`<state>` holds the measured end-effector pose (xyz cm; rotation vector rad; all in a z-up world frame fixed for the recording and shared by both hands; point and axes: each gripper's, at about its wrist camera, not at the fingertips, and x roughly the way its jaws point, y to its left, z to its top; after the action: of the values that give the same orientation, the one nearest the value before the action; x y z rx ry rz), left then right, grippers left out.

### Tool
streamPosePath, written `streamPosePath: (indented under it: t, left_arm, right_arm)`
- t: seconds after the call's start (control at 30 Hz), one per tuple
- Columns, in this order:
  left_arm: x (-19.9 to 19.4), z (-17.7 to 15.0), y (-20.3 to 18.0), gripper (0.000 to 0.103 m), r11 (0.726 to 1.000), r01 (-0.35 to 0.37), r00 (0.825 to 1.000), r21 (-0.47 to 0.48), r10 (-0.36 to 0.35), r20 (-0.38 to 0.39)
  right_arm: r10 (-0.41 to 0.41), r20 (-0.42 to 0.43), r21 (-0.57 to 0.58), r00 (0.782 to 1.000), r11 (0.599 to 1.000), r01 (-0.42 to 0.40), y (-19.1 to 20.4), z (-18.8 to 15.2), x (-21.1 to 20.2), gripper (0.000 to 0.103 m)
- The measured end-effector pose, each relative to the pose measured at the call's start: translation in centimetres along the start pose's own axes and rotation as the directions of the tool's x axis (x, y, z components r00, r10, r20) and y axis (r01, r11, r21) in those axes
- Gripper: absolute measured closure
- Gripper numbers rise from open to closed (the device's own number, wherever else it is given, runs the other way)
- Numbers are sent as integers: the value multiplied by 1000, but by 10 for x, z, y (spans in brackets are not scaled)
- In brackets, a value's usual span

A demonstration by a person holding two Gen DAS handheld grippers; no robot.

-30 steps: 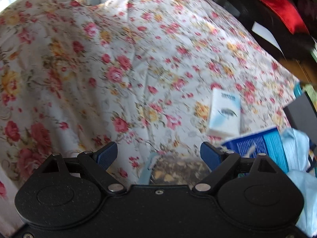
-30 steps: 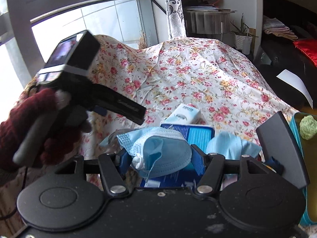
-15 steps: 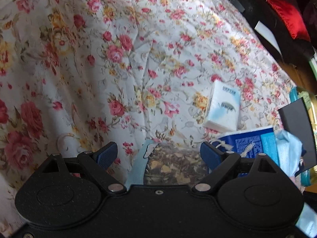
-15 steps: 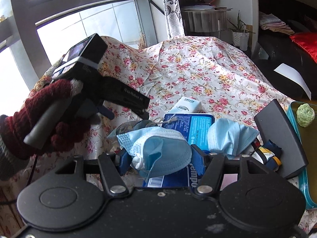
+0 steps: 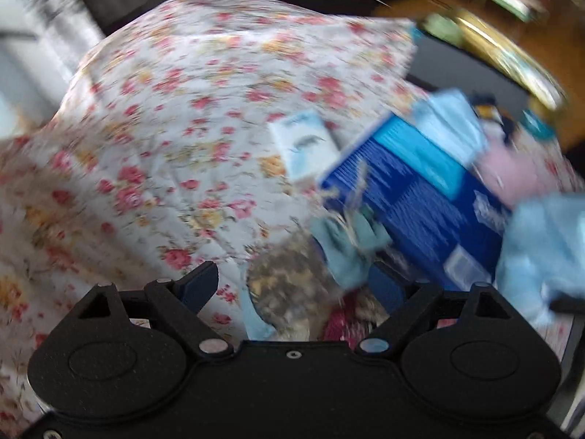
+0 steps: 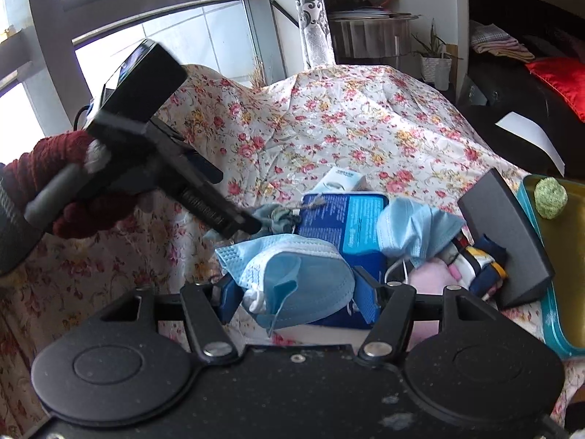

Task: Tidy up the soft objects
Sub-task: 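Lift the mask with the right tool while left tool nears the mesh herb bag, then close the left tool on the mesh bag of dried herbs and lift it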

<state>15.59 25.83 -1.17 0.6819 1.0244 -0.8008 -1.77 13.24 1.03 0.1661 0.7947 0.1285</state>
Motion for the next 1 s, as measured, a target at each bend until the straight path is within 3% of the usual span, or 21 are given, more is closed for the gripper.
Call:
streamPosePath:
  t: [0.1,0.2,0.3,0.4,0.67,0.8,1.0]
  left_arm:
    - [7,-6,-16,20,995,-26,999,97,29,-27]
    - [20,-3,-23,21,994,-36,998,101,41,-45]
    - [30,1,-15,21,999,-30,998,22,31,-53]
    - [37,5,3,21,993,-32,998,-117,26,-53]
    - [33,8,42,22,909,-70,997,-410,82,11]
    - [36,10,45,15,887,-113,991,-447,132,11]
    - [43,13,27,14,911,-171,983,-376,183,-3]
  right_arm:
    - [-4,4,-4,1000,1000,4,4,-4,-5,41]
    - [-6,4,-15,1000,1000,6,6,-4,-8,41]
    - [-8,9,-20,1000,1000,8,6,-4,-11,41]
    - [-6,9,-5,1000,1000,6,5,-2,-10,40]
    - [2,-9,-5,1000,1000,-2,10,-3,-4,40]
    - [8,-19,-12,1000,1000,-8,13,-4,-1,40]
    - [14,-21,-17,1000,1000,-15,15,-3,0,39]
